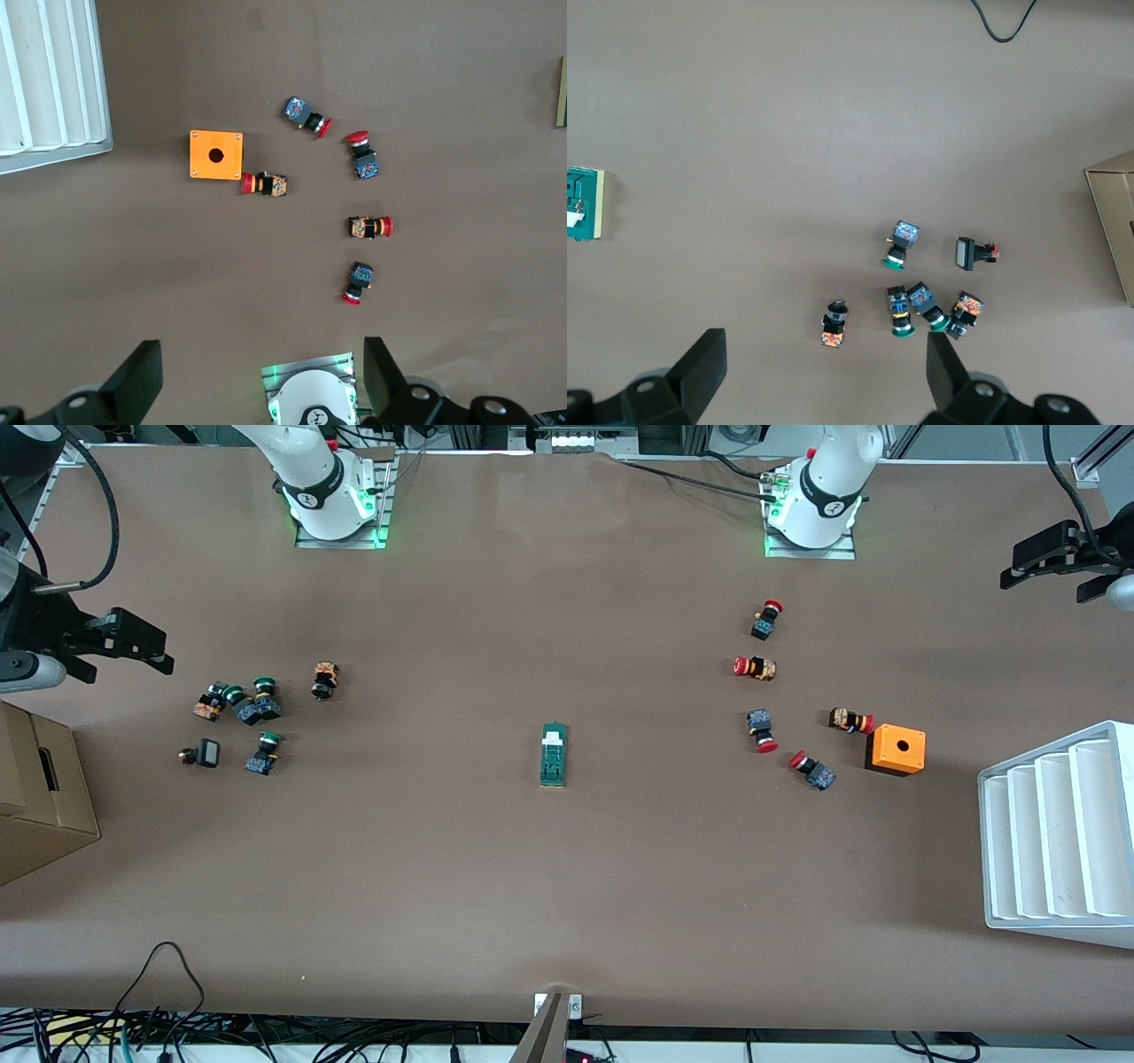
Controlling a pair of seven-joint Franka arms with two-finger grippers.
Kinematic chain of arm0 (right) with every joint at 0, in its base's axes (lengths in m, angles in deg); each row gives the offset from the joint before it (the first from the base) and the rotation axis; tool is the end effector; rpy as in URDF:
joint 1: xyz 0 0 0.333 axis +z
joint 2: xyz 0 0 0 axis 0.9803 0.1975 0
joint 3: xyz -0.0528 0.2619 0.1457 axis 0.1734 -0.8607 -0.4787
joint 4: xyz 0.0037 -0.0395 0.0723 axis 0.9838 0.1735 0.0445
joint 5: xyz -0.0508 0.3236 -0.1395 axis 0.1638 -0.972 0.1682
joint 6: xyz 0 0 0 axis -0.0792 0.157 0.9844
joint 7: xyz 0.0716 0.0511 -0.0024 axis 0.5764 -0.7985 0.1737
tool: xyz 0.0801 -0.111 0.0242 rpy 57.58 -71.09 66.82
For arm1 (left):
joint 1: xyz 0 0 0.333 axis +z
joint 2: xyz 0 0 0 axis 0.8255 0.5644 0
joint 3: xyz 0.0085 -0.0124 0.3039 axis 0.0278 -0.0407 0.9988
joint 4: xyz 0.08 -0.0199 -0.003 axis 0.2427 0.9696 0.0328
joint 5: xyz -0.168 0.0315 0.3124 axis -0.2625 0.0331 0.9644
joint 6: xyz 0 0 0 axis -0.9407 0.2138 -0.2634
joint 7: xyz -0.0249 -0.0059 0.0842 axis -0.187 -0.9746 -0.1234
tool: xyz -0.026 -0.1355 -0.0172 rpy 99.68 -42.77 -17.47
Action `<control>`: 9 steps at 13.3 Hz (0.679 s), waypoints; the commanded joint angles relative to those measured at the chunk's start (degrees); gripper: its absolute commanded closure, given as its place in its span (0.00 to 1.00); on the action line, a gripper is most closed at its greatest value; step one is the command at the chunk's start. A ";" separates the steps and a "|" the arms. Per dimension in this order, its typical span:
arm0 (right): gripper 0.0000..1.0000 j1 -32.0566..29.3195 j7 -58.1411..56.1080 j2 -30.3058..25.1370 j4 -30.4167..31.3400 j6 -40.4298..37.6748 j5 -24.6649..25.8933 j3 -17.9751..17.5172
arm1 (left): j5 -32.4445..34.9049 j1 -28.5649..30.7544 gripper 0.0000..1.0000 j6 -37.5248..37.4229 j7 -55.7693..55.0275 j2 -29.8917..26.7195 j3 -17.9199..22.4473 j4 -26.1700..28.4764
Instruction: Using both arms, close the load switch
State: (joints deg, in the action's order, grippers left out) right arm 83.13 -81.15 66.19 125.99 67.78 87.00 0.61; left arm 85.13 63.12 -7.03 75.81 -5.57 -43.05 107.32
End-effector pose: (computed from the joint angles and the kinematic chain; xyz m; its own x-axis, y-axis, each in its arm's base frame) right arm 0.5479 0.0169 0.5599 0.9932 0.1140 0.0248 0.1149 -0.9926 -0.0381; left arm 0.4703 0.0410 0.5879 0.9768 -0.1443 -0.1580 -0.1307 -0.9870 0.0938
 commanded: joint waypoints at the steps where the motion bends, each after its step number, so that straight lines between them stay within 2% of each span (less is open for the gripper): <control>1: 0.00 0.05 -0.21 0.05 -0.75 -0.49 1.02 -0.26 | -1.05 0.34 0.00 0.16 -0.06 -0.33 0.02 0.19; 7: 0.00 -0.13 -1.08 0.13 -1.18 -0.58 0.76 -0.08 | -1.05 0.34 0.00 0.16 -0.06 -0.51 0.02 0.37; 9: 0.00 -0.21 -1.26 0.13 -1.18 -0.58 0.76 -0.08 | -3.75 0.25 0.00 0.33 -0.32 -0.51 -0.07 0.37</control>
State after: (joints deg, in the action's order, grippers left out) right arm 83.15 -81.22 66.19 125.94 67.78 87.09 0.63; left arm 84.17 63.12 -7.03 75.81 -5.57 -43.05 107.32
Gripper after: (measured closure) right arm 0.000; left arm 0.000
